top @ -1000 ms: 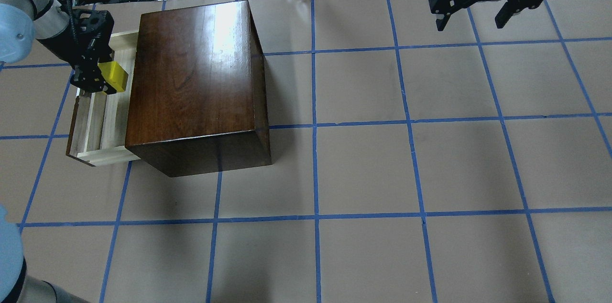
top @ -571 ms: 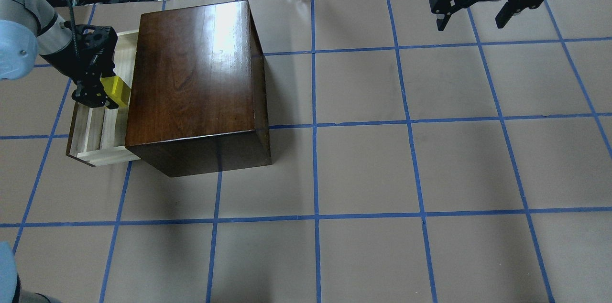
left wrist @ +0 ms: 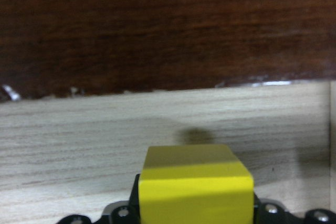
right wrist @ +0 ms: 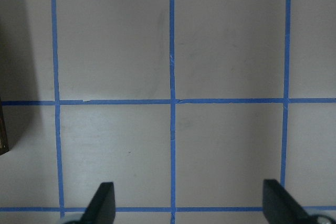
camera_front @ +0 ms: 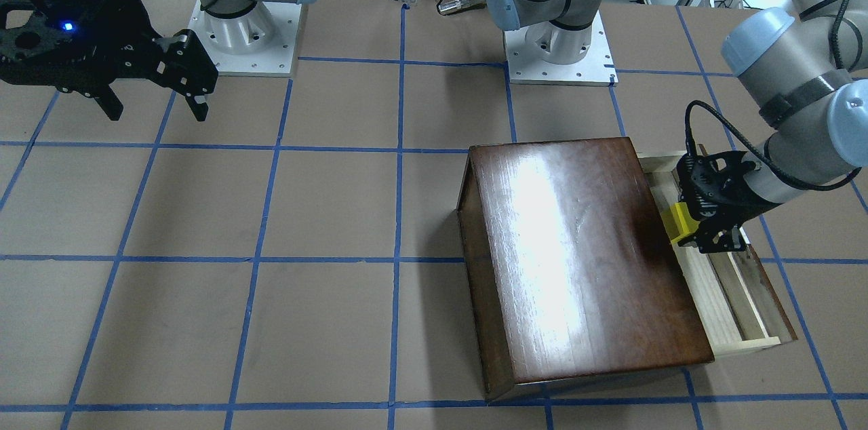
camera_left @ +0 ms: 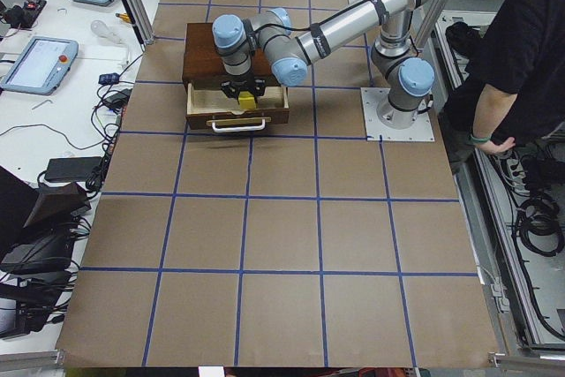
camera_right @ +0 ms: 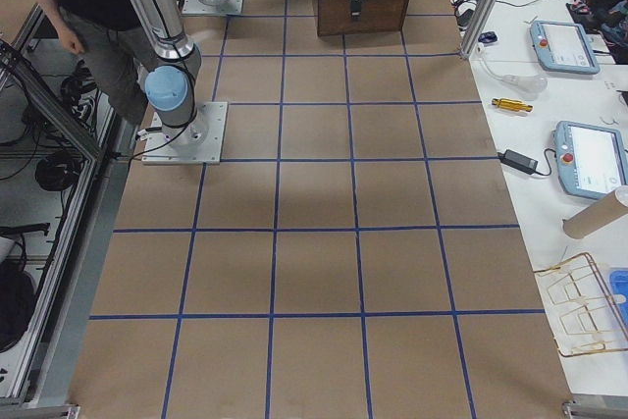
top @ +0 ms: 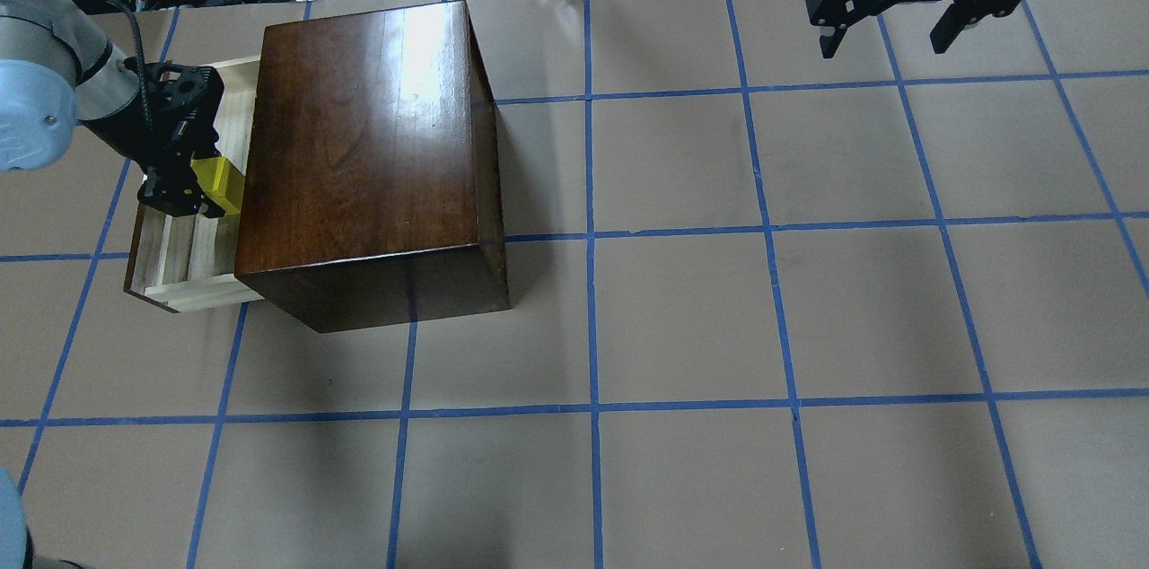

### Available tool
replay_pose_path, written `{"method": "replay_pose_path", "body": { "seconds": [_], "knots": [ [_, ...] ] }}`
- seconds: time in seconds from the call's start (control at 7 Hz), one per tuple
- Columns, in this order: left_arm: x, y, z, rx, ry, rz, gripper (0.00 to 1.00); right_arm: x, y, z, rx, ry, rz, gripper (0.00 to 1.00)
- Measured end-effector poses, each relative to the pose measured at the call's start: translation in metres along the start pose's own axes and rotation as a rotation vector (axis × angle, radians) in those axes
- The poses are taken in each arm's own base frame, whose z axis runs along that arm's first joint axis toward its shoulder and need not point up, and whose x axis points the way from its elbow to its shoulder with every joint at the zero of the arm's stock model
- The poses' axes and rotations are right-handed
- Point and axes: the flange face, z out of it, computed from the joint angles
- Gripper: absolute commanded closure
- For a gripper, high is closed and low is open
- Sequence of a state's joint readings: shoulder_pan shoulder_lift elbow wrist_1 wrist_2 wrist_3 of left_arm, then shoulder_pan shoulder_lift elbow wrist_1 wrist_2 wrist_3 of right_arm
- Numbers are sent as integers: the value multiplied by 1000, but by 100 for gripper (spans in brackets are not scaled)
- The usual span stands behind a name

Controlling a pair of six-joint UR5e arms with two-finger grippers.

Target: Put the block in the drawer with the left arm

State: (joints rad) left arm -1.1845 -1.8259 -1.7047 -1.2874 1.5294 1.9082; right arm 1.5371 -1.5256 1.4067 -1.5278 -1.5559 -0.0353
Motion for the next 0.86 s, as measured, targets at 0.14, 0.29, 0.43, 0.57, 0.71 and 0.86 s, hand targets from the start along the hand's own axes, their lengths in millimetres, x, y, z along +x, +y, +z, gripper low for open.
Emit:
{"method": "replay_pose_path", "body": {
  "seconds": [0.14, 0.29, 0.43, 0.57, 0.71, 0.86],
  "knots": [
    [0, 0, 1, -2, -6, 0, 0, 0, 0, 0, 0, 0, 0, 0],
    [-1, 1, 0, -5, -12, -2, 0, 0, 0, 0, 0, 0, 0, 0],
    [0, 2, -6, -10, -22, -5, 0, 0, 0, 0, 0, 1, 0, 0],
    [2, 4, -15, -16, -31, -13, 0, 0, 0, 0, 0, 1, 0, 0],
    [7, 3, -30, -17, -37, -40, 0, 0, 0, 0, 0, 1, -1, 0],
    [13, -2, -51, -12, -41, -92, 0, -1, 0, 0, -1, 1, -1, 0]
  ]
}}
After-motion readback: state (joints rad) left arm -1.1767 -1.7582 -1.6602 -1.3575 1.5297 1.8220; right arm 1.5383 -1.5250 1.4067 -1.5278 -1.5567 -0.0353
